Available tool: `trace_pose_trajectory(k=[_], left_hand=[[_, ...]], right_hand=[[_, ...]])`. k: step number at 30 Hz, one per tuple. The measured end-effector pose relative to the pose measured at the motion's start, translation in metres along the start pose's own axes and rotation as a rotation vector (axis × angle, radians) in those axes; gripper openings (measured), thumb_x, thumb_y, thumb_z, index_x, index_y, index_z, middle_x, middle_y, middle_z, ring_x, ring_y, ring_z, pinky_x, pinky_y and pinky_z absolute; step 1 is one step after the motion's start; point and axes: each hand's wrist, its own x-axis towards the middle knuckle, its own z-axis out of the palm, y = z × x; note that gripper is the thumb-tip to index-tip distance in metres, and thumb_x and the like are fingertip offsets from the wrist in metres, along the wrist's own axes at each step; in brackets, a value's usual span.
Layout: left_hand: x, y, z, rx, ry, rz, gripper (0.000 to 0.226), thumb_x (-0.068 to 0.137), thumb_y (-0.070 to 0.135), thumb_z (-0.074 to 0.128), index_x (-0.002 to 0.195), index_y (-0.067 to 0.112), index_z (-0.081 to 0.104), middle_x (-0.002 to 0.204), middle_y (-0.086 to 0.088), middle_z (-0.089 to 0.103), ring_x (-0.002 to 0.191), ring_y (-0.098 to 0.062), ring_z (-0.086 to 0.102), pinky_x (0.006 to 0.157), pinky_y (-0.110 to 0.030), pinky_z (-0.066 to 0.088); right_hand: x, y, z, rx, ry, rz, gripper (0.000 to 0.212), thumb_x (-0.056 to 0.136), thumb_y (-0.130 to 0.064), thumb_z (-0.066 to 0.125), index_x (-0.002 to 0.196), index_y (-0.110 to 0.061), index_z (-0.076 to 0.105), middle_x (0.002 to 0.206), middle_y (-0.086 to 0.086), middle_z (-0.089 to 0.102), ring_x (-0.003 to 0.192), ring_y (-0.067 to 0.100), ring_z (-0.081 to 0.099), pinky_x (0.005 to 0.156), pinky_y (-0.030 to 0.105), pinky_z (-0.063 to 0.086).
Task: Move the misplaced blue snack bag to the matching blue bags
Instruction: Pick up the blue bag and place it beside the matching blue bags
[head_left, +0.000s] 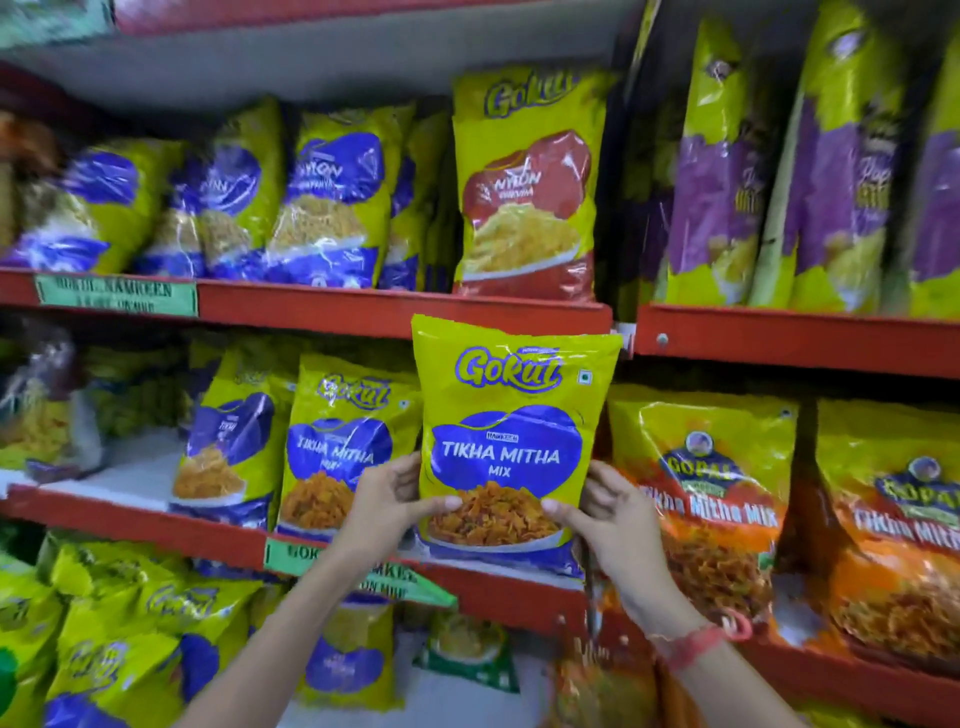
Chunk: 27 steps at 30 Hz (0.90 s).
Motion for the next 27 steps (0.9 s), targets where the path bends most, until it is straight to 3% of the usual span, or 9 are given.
trace_pose_trajectory(k=[3, 7, 9, 12, 16, 18, 21, 24, 27], left_hand=[[0.009, -0.028, 0.002, 0.038, 0.008, -0.028, 0.04, 0.066, -0.01, 0.076, 0.096, 0.015, 0.067, 0.083, 0.016, 0.078, 0.085, 0.0, 0.071, 0.073, -0.014, 0.056], [0.023, -0.05, 0.008, 0.019, 0.039, -0.092, 0.035, 0.072, -0.008, 0.072, 0.096, 0.017, 0.067, 0.085, 0.013, 0.078, 0.083, 0.003, 0.069, 0.072, -0.011, 0.054], [0.034, -0.049, 0.012, -0.028, 0.039, -0.147, 0.025, 0.081, 0.0, 0.068, 0.102, 0.012, 0.065, 0.097, 0.001, 0.075, 0.081, 0.002, 0.07, 0.069, -0.011, 0.054], [0.057, -0.043, 0.015, -0.119, 0.137, -0.195, 0.042, 0.088, 0.022, 0.062, 0.126, 0.005, 0.056, 0.12, -0.009, 0.067, 0.104, -0.012, 0.067, 0.09, -0.027, 0.053], [0.093, -0.026, 0.022, -0.283, 0.412, -0.174, 0.039, 0.085, 0.027, 0.066, 0.118, 0.005, 0.061, 0.121, -0.015, 0.066, 0.113, -0.028, 0.062, 0.106, -0.046, 0.044], [0.103, -0.018, 0.028, -0.365, 0.533, -0.157, 0.024, 0.082, 0.019, 0.07, 0.102, 0.006, 0.065, 0.111, -0.018, 0.069, 0.099, -0.025, 0.065, 0.099, -0.034, 0.05], [0.105, -0.015, 0.033, -0.372, 0.667, -0.057, 0.023, 0.08, 0.009, 0.071, 0.102, 0.005, 0.063, 0.091, -0.01, 0.067, 0.082, -0.014, 0.062, 0.067, -0.004, 0.048], [0.096, -0.02, 0.036, -0.227, 0.723, 0.043, 0.019, 0.087, 0.015, 0.064, 0.106, 0.012, 0.061, 0.101, -0.008, 0.067, 0.1, -0.022, 0.065, 0.068, -0.001, 0.047], [0.072, -0.035, 0.044, 0.184, 0.631, 0.231, 0.038, 0.099, 0.026, 0.042, 0.135, 0.014, 0.047, 0.137, -0.005, 0.056, 0.127, -0.025, 0.052, 0.099, -0.024, 0.045]], right_hand=[[0.013, 0.027, 0.006, -0.022, 0.027, 0.033, 0.051, 0.069, 0.005, 0.078, 0.116, -0.006, 0.061, 0.107, 0.012, 0.075, 0.099, 0.018, 0.072, 0.081, 0.027, 0.059], [0.023, 0.054, 0.01, 0.011, 0.057, 0.124, 0.051, 0.07, 0.012, 0.074, 0.119, 0.005, 0.059, 0.108, 0.02, 0.071, 0.076, 0.0, 0.071, 0.067, 0.018, 0.058], [0.033, 0.055, 0.009, 0.044, 0.068, 0.12, 0.049, 0.071, 0.004, 0.076, 0.117, -0.002, 0.061, 0.112, 0.016, 0.071, 0.083, 0.0, 0.071, 0.074, 0.018, 0.058], [0.056, 0.038, 0.012, 0.105, 0.073, 0.058, 0.057, 0.072, -0.021, 0.076, 0.126, -0.011, 0.059, 0.119, 0.002, 0.07, 0.108, 0.008, 0.067, 0.092, 0.027, 0.054], [0.092, 0.008, 0.02, 0.228, 0.268, -0.015, 0.04, 0.084, -0.009, 0.067, 0.123, -0.008, 0.061, 0.111, 0.002, 0.07, 0.098, 0.007, 0.068, 0.09, 0.02, 0.052], [0.101, 0.003, 0.023, 0.307, 0.417, -0.009, 0.036, 0.083, -0.003, 0.068, 0.118, -0.001, 0.063, 0.107, 0.013, 0.069, 0.09, 0.015, 0.067, 0.089, 0.025, 0.052], [0.102, 0.004, 0.027, 0.336, 0.51, -0.022, 0.03, 0.085, -0.003, 0.066, 0.114, -0.001, 0.064, 0.096, 0.008, 0.07, 0.08, 0.008, 0.066, 0.078, 0.013, 0.051], [0.096, 0.007, 0.034, 0.138, 0.516, -0.079, 0.035, 0.093, -0.016, 0.056, 0.127, -0.005, 0.059, 0.116, 0.004, 0.066, 0.101, 0.01, 0.061, 0.084, 0.008, 0.044], [0.069, 0.017, 0.047, -0.378, 0.4, -0.302, 0.054, 0.099, -0.032, 0.041, 0.149, -0.014, 0.03, 0.155, -0.003, 0.034, 0.142, 0.006, 0.03, 0.109, 0.008, 0.021]])
